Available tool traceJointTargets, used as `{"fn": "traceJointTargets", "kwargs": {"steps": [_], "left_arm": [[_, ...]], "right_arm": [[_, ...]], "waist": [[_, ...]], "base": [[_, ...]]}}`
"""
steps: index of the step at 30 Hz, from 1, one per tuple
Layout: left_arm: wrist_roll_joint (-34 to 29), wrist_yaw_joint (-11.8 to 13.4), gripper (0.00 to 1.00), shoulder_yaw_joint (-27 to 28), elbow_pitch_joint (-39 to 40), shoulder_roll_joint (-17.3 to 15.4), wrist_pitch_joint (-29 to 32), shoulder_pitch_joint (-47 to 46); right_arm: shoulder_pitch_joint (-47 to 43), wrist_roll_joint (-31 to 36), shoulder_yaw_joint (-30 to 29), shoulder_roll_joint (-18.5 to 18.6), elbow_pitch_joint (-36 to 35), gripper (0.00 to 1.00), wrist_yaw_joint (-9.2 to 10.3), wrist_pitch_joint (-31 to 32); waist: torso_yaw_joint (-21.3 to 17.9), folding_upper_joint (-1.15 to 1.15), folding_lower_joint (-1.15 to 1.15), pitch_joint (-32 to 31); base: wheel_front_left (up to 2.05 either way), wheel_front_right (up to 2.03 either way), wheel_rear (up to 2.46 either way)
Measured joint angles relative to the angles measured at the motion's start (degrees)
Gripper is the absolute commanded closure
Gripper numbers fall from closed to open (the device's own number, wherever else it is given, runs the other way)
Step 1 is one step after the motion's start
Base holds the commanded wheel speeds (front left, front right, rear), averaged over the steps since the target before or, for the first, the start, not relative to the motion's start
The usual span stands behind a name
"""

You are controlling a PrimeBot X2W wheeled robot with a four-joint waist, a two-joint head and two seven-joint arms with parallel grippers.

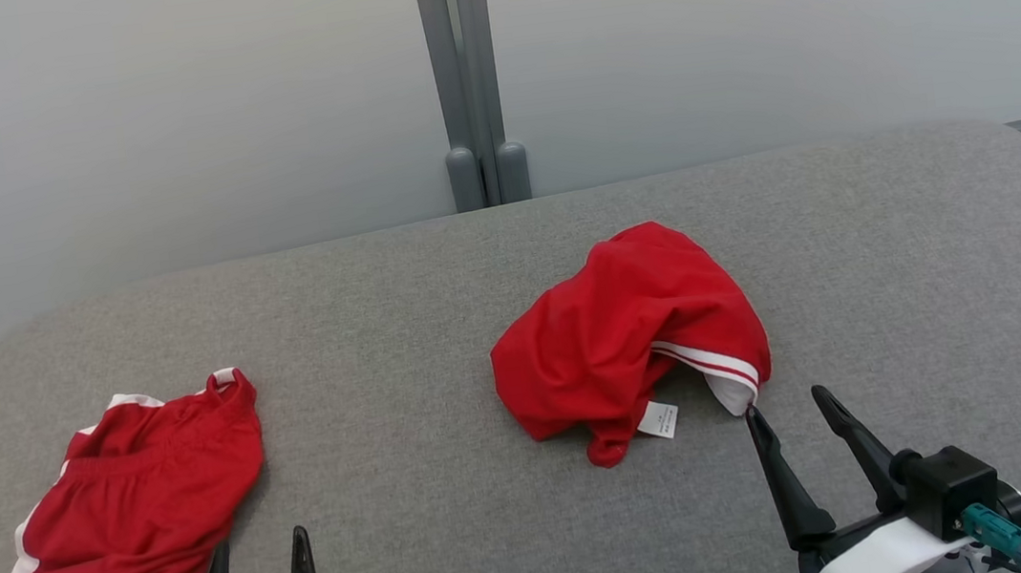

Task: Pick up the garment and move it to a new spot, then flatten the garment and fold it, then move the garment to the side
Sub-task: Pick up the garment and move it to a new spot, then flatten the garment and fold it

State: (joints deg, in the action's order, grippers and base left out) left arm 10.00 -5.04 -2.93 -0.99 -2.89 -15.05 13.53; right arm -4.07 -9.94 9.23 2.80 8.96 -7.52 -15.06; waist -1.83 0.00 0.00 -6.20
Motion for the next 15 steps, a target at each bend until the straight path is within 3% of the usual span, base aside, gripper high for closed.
{"fn": "traceJointTargets", "kwargs": {"steps": [15], "left_arm": [[-0.07, 0.59, 0.00, -1.74, -1.05, 0.01, 0.00, -0.01]], "right_arm": [[-0.32, 0.46, -0.32, 0.01, 0.36, 0.00, 0.00, 0.01]], "waist": [[0.09, 0.00, 0.00, 0.05]], "base": [[0.00, 0.00, 0.00]]}}
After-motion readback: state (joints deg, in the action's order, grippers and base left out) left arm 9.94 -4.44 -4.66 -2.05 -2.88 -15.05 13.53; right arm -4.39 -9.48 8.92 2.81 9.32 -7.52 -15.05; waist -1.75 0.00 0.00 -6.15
